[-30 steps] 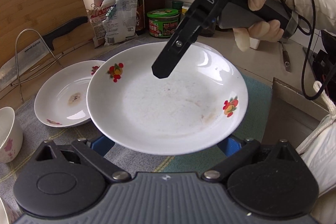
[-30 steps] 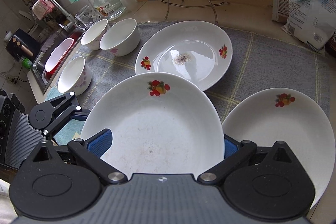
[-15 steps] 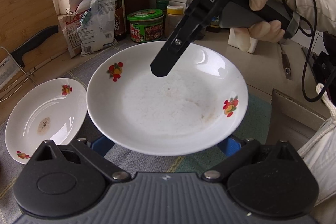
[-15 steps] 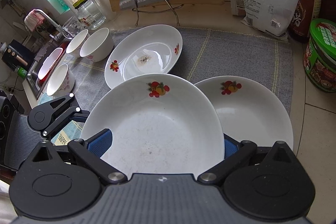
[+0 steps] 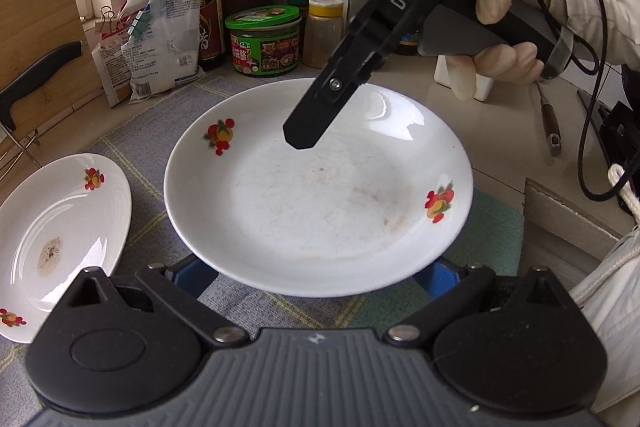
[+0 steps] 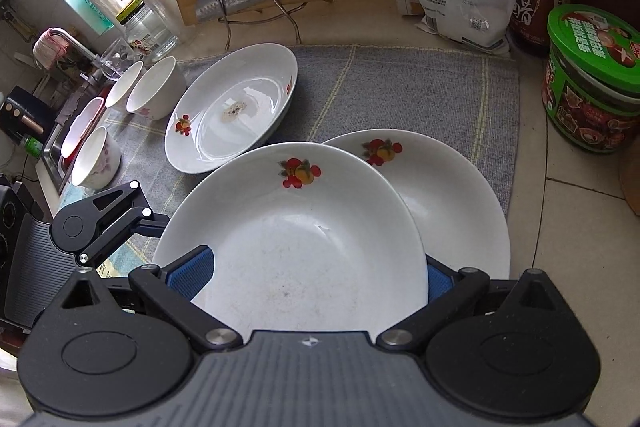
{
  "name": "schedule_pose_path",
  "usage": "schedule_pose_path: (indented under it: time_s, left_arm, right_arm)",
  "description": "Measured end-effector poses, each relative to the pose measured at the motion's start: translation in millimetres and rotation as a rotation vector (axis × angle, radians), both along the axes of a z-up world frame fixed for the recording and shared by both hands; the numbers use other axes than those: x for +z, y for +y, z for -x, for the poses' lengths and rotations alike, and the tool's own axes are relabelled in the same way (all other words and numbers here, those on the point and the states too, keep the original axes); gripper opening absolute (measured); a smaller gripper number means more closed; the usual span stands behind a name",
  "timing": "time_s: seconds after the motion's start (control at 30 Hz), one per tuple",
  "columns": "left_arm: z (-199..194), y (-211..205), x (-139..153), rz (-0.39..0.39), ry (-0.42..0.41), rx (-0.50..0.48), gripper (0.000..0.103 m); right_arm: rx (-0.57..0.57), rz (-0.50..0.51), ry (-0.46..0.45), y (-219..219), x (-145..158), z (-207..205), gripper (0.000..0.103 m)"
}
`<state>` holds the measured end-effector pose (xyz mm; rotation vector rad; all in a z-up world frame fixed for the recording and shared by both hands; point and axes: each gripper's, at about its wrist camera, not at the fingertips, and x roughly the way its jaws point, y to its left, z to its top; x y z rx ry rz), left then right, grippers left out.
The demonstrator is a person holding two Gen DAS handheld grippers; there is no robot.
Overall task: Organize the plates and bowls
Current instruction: 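Carry the held plate over another white flower plate with the right gripper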
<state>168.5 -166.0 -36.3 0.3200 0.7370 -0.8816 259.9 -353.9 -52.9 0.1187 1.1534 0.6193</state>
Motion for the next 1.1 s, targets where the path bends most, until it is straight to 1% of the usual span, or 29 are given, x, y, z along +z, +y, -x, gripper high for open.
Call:
schedule_pose_path:
  time_s: [0.67, 0.83, 1.1]
  left_arm:
    - [-21.6, -9.1, -6.0, -0.024, 0.005, -0.005, 0.101]
    - [-22.3, -15.8, -8.3, -0.044, -0.011, -0.019, 0.101]
    - [-25.5, -20.8, -12.0, -0.051, -0.010, -0.029, 0.101]
  right_arm:
    - [-0.040, -0.019, 0.031, -16.4, -18.6, -15.3, 0.103]
    - [-0.057, -0.022, 0.040, -22.3, -21.2, -15.8, 0.103]
    - [-0.066, -0.017, 0.041, -28.2, -23.3, -14.5, 0.103]
